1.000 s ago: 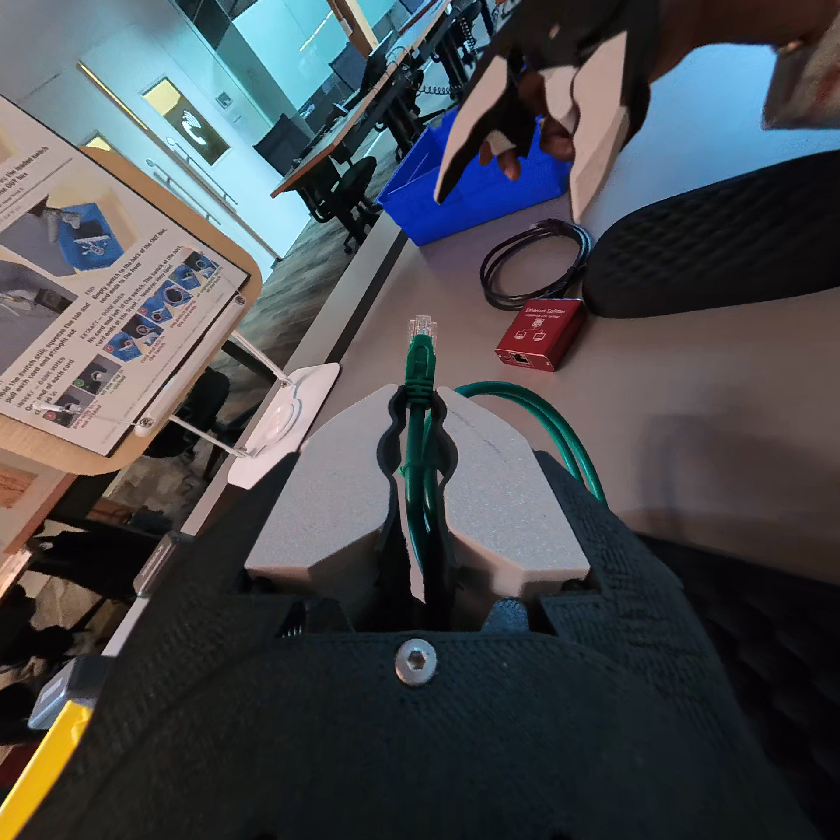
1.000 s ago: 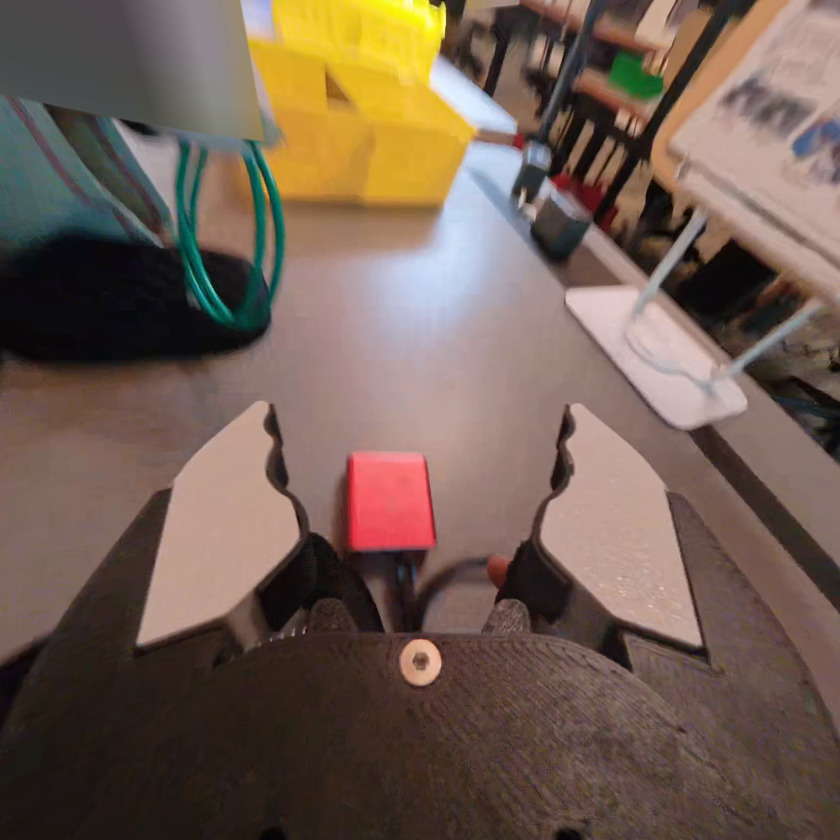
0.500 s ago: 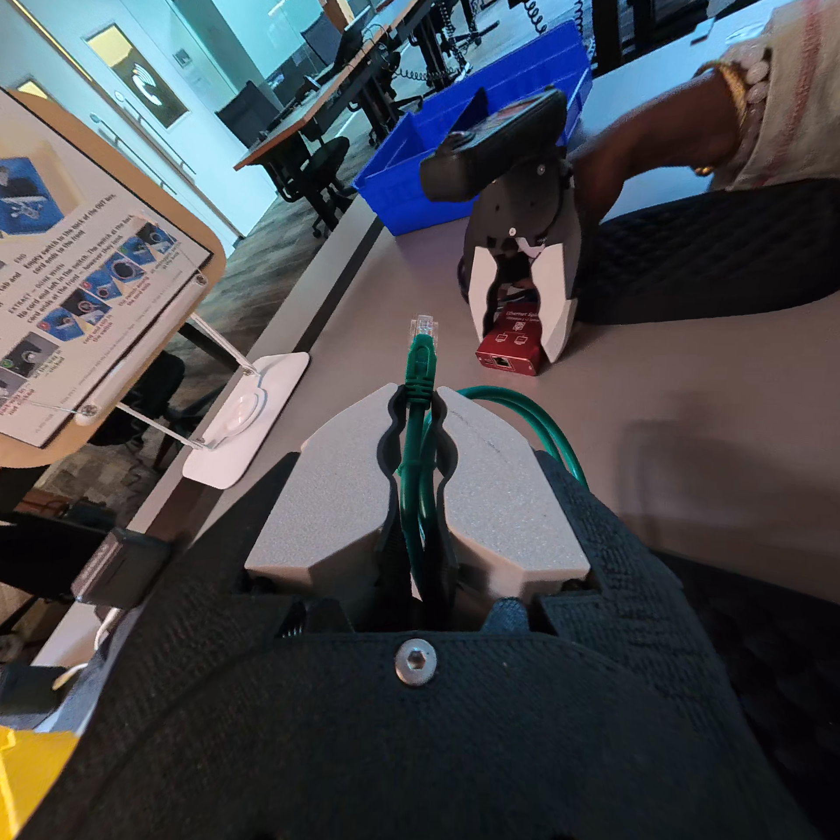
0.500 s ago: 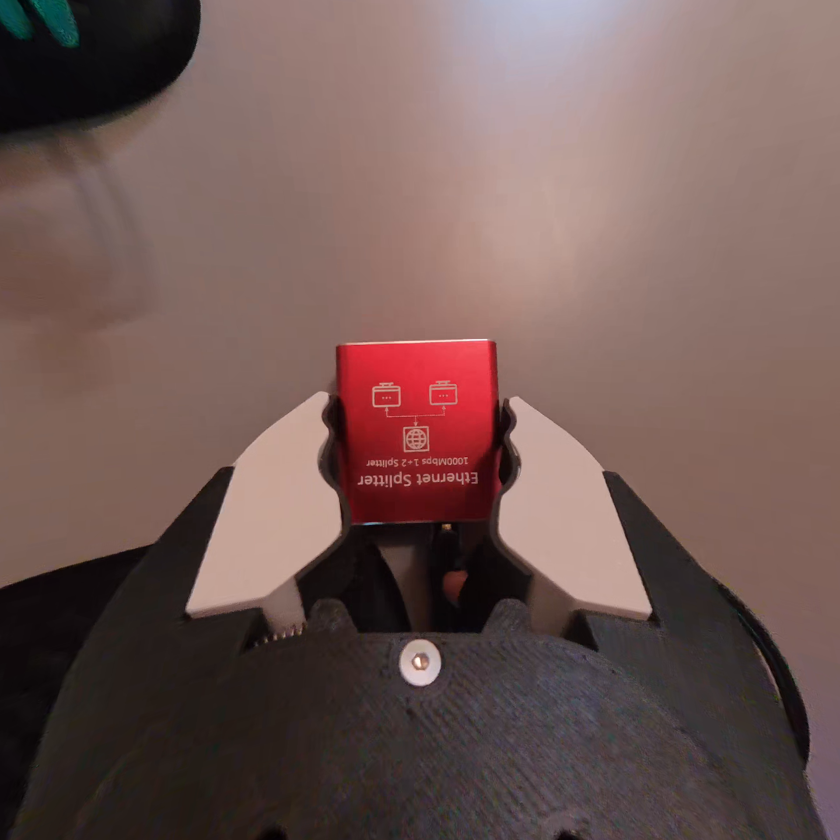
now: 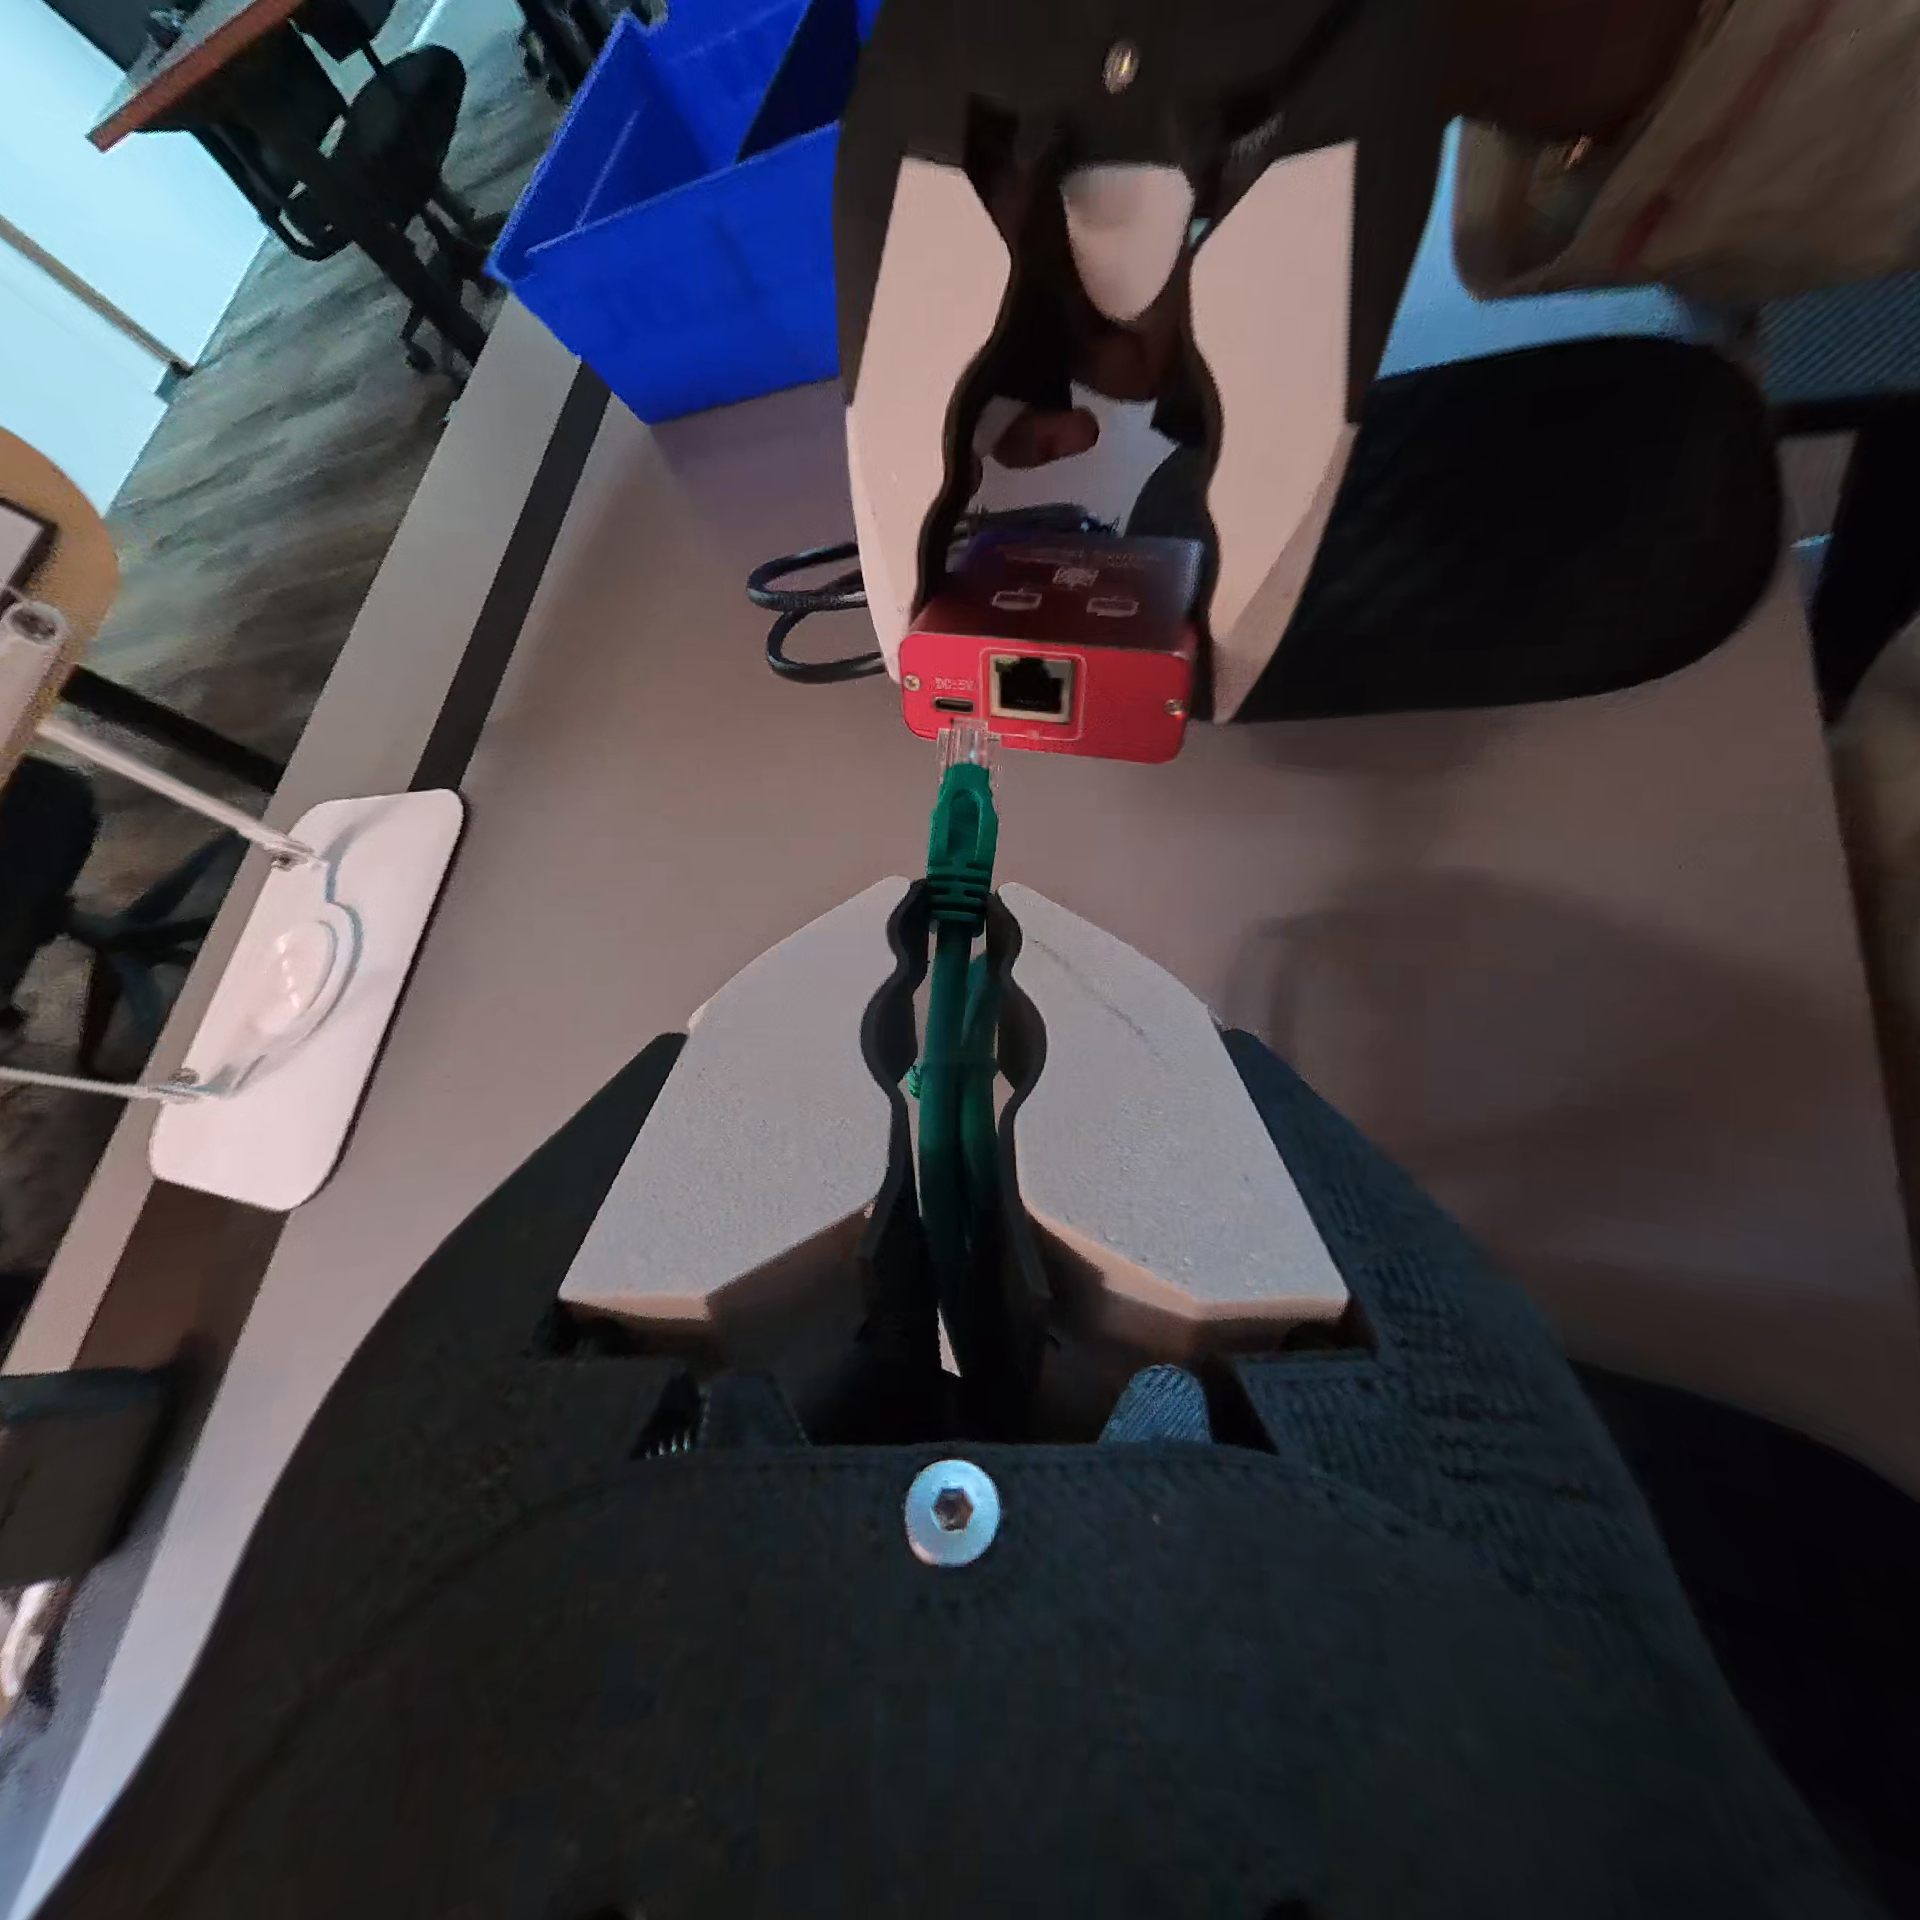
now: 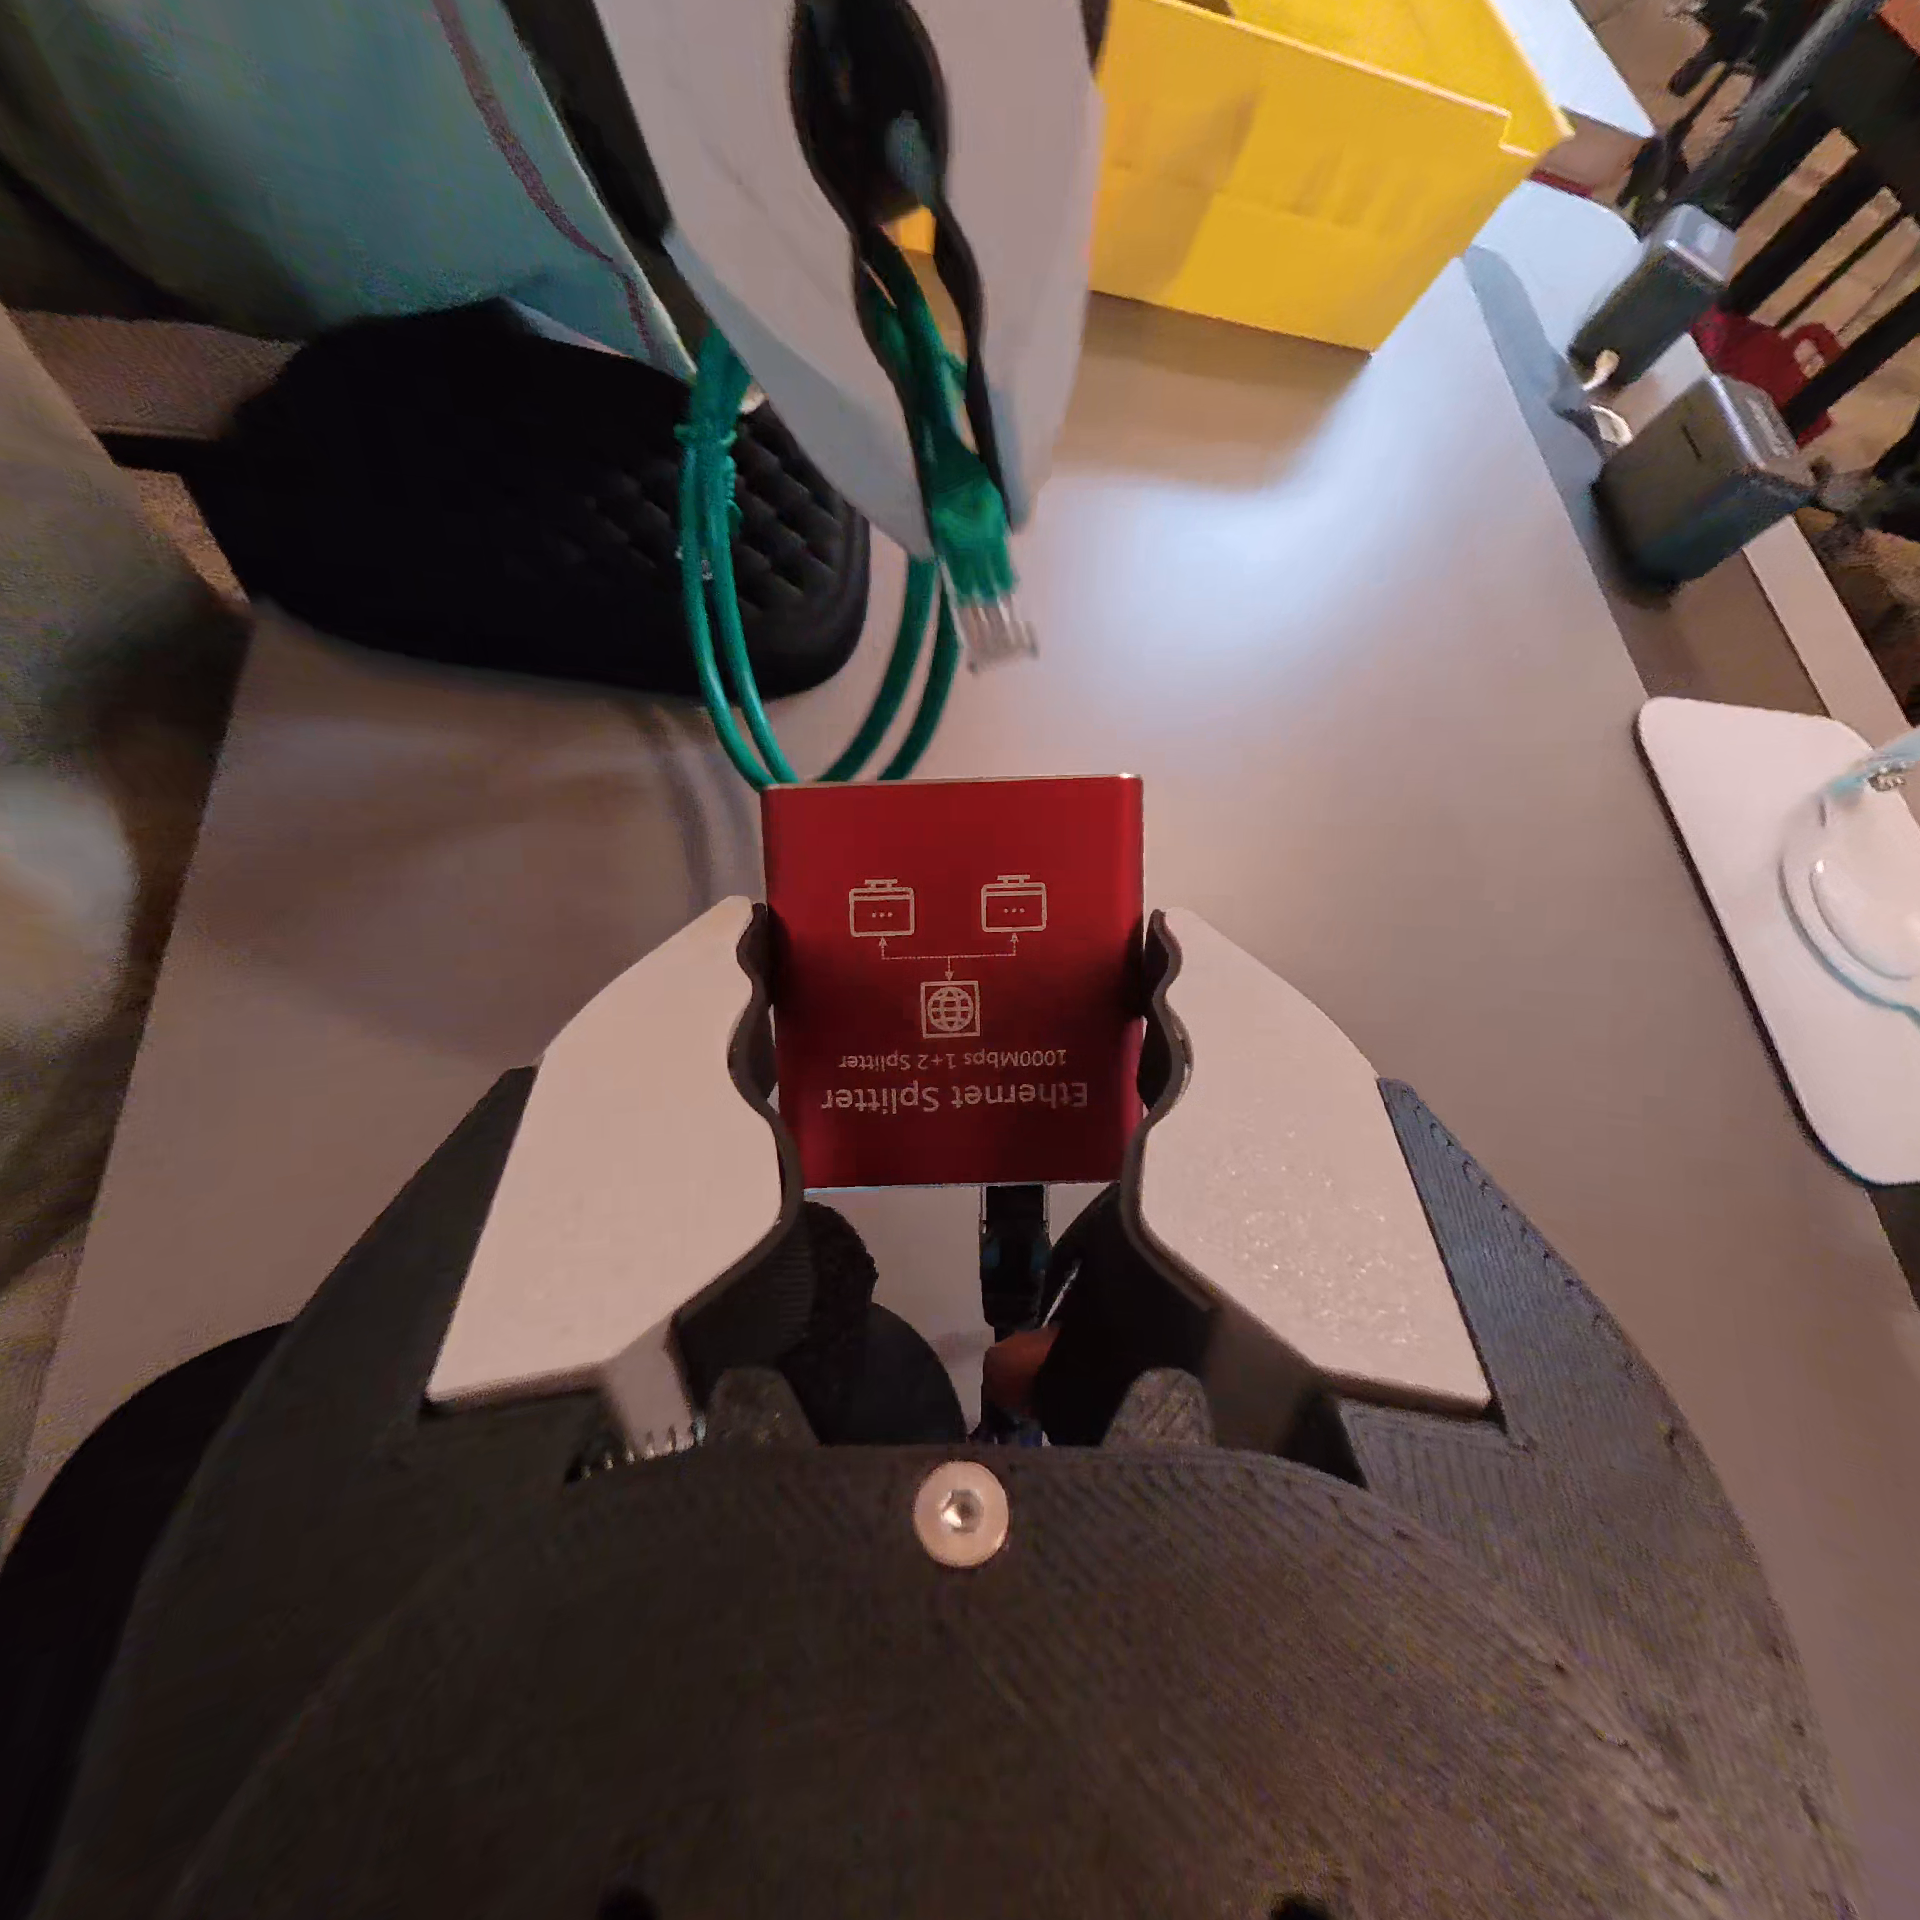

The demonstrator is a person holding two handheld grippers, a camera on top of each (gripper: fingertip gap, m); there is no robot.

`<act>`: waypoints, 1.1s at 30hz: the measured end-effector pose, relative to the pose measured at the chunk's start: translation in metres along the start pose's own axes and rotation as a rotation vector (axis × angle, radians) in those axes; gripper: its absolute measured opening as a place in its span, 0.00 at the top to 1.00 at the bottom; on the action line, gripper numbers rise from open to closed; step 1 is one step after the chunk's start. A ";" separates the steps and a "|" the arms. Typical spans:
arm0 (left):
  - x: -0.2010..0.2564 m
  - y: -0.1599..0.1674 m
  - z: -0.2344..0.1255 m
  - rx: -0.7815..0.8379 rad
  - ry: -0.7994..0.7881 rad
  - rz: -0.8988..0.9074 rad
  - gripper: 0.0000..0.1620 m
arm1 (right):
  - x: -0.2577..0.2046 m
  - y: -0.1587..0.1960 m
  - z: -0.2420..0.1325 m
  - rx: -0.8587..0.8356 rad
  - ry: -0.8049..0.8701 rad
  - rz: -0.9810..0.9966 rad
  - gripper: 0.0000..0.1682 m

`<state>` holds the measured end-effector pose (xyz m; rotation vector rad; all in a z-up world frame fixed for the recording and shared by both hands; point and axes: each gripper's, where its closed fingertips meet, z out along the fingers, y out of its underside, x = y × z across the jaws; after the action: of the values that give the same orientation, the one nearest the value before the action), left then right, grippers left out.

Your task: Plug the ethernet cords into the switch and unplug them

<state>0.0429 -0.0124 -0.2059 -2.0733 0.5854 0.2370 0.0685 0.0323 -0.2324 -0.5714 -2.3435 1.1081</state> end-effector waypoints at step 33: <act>0.034 -0.003 0.025 -0.212 0.031 0.331 0.94 | -0.018 0.007 0.000 -0.171 0.245 -0.291 0.60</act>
<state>0.0749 -0.0010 -0.2302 -2.1770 0.9587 0.4757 0.0840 0.0261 -0.2426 -0.3835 -2.2292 0.6720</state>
